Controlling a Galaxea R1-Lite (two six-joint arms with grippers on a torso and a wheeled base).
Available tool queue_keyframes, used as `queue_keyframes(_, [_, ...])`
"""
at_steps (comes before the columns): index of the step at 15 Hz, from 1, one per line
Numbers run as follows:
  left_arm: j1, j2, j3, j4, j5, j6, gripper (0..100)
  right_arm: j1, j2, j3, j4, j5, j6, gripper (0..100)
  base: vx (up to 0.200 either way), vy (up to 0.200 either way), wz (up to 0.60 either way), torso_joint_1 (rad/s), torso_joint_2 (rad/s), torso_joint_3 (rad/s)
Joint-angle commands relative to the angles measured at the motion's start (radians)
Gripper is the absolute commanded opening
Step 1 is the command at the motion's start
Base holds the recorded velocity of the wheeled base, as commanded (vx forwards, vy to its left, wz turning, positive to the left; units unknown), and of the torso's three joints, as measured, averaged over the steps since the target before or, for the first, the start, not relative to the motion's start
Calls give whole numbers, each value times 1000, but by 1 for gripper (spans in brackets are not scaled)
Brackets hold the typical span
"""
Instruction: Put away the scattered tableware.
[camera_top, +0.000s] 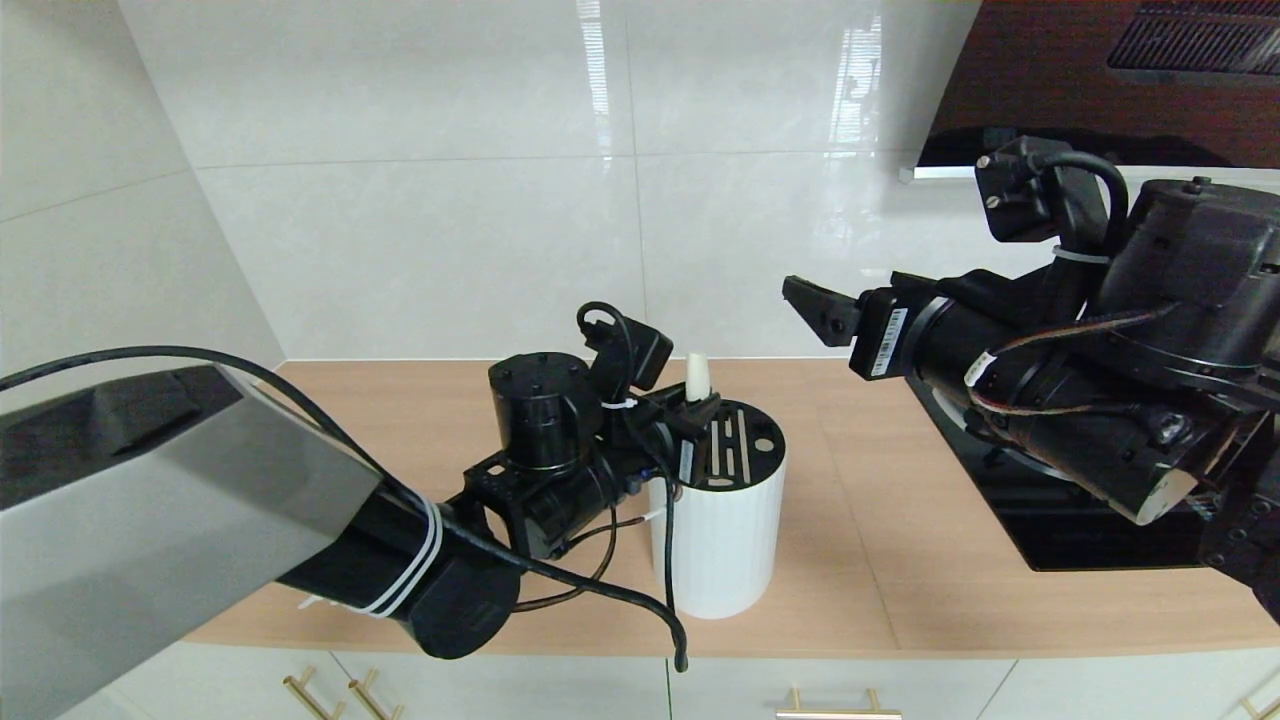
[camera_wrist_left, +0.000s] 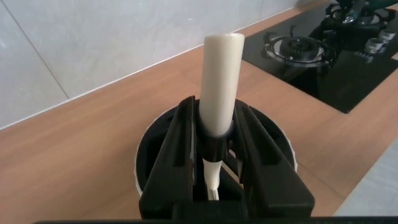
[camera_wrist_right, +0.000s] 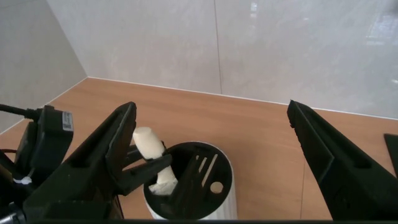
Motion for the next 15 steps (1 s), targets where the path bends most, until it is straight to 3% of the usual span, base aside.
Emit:
queue_keyframes(1, [0, 6, 1, -1, 0, 0, 0, 1, 1, 1, 0, 0, 0, 100, 0, 0, 0, 0, 0, 0])
queue_keyframes(2, [0, 4, 1, -1, 0, 0, 100, 1, 1, 1, -1, 0, 0, 100, 0, 0, 0, 0, 0, 0])
queue_keyframes(11, [-13, -54, 4, -38, 40, 0, 100, 1, 1, 1, -1, 0, 0, 100, 0, 0, 0, 0, 0, 0])
queue_keyframes(13, [-22, -189, 14, -38, 135, -6, 100, -32, -14, 20, -4, 0, 3, 100, 0, 0, 0, 0, 0, 0])
queue_keyframes(15, [-13, -338, 54, -38, 172, -22, 100, -55, -79, 89, -6, 2, 5, 100, 0, 0, 0, 0, 0, 0])
